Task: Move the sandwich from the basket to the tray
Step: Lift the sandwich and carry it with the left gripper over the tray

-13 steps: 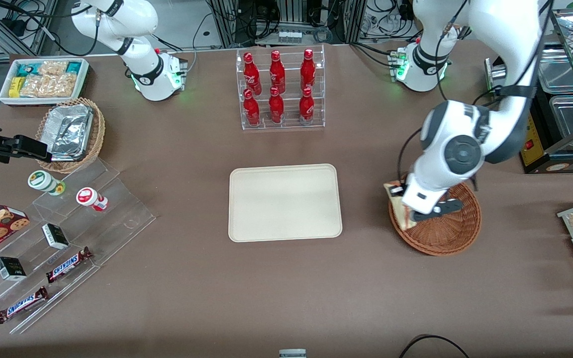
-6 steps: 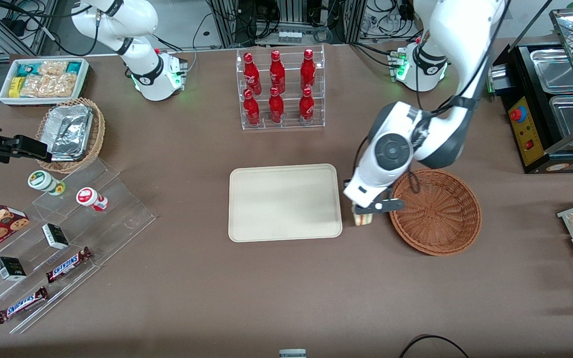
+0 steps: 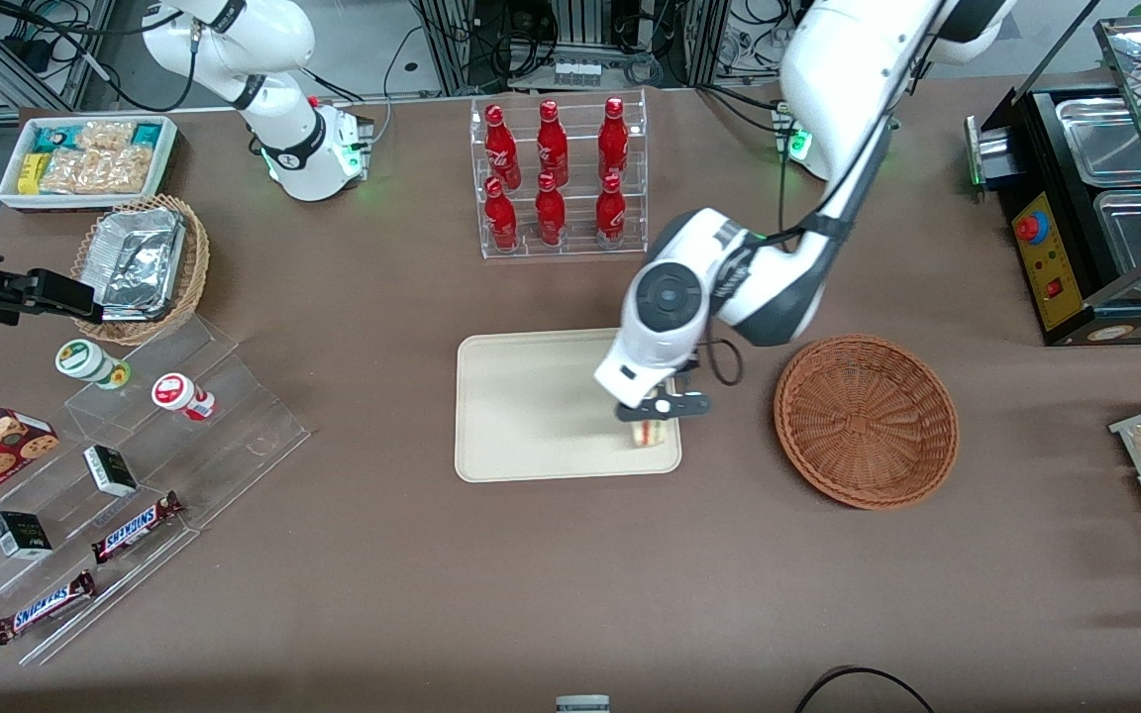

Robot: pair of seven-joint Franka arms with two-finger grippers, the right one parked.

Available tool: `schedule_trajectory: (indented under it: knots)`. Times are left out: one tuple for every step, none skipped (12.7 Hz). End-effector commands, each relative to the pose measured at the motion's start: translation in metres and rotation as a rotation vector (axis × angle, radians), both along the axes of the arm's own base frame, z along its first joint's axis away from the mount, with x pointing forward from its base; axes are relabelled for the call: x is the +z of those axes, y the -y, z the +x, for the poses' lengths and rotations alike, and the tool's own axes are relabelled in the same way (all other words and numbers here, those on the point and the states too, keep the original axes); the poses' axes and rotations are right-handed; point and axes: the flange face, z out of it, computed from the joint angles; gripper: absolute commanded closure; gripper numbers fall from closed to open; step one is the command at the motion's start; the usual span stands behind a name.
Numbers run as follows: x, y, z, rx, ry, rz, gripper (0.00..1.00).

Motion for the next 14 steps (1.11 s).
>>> schedule_trajectory:
  knots:
    - [-0.012, 0.048, -0.004, 0.045, 0.012, 0.004, 1.00]
    - [-0.016, 0.064, -0.008, 0.053, 0.017, -0.002, 1.00]
    - [-0.020, 0.072, -0.009, 0.062, 0.019, -0.005, 1.00]
    - [-0.024, 0.083, -0.014, 0.059, 0.025, -0.001, 1.00]
    - [-0.028, 0.090, -0.016, 0.056, 0.034, 0.008, 1.00]
    - [-0.035, 0.096, -0.021, 0.062, 0.031, 0.022, 1.00]
    - [-0.042, 0.103, -0.026, 0.058, 0.014, 0.038, 1.00]
    - [-0.044, 0.105, -0.025, 0.056, 0.009, 0.046, 1.00]
    - [-0.048, 0.105, -0.024, 0.057, 0.006, 0.049, 1.00]
    - [-0.049, 0.105, -0.024, 0.057, 0.005, 0.051, 1.00]
    - [-0.049, 0.105, -0.024, 0.057, 0.005, 0.051, 1.00]
    - [-0.050, 0.105, -0.024, 0.058, 0.004, 0.052, 1.00]
    - [-0.055, 0.104, -0.024, 0.058, 0.003, 0.059, 1.00]
    - [-0.057, 0.105, -0.024, 0.074, 0.005, 0.060, 1.00]
